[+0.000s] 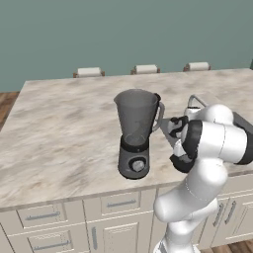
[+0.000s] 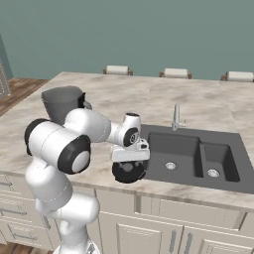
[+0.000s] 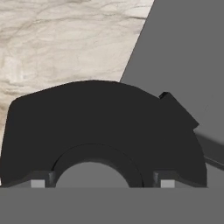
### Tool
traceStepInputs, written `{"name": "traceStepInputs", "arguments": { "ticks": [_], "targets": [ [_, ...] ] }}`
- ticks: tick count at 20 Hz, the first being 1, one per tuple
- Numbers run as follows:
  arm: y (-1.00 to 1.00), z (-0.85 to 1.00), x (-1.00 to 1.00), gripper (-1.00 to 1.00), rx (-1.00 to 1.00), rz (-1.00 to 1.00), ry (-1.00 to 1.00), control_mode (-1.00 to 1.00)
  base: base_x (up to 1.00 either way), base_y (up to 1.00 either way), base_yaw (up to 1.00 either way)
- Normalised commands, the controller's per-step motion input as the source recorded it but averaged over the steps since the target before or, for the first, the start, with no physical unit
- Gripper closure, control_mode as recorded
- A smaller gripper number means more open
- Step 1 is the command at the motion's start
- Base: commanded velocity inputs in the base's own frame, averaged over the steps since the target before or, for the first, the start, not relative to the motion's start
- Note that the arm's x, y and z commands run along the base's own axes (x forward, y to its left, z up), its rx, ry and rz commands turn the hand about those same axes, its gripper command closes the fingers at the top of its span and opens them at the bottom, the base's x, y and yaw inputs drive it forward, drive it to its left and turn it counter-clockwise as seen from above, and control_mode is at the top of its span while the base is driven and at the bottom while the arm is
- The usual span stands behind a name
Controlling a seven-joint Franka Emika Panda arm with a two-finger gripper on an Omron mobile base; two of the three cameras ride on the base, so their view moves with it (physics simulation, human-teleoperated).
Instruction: Open the blender lid, put the banana in the blender, close the lid, and start the blender.
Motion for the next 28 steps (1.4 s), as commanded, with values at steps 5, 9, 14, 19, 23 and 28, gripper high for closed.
{"name": "traceStepInputs", "arguments": {
  "ticks": [5,9,14,19,23,28],
  "targets": [
    [0.00,-0.55,-0.14,-1.00,0.04,0.00,0.00,-1.00,0.00,0.00,0.00],
    [0.00,-0.54,-0.44,-1.00,0.01,0.00,-0.06,-1.00,0.00,0.00,0.00],
    [0.06,-0.39,-0.33,-1.00,0.00,0.00,-0.05,-1.00,0.00,0.00,0.00],
    [0.09,-0.43,-0.35,-1.00,0.00,0.00,-0.04,-1.00,0.00,0.00,0.00],
    [0.02,-0.54,-0.57,1.00,0.00,-0.01,-0.04,-1.00,0.00,0.00,0.00],
    [0.00,-0.49,-0.50,1.00,0.00,-0.02,-0.07,-1.00,0.00,0.00,0.00]
  ]
}}
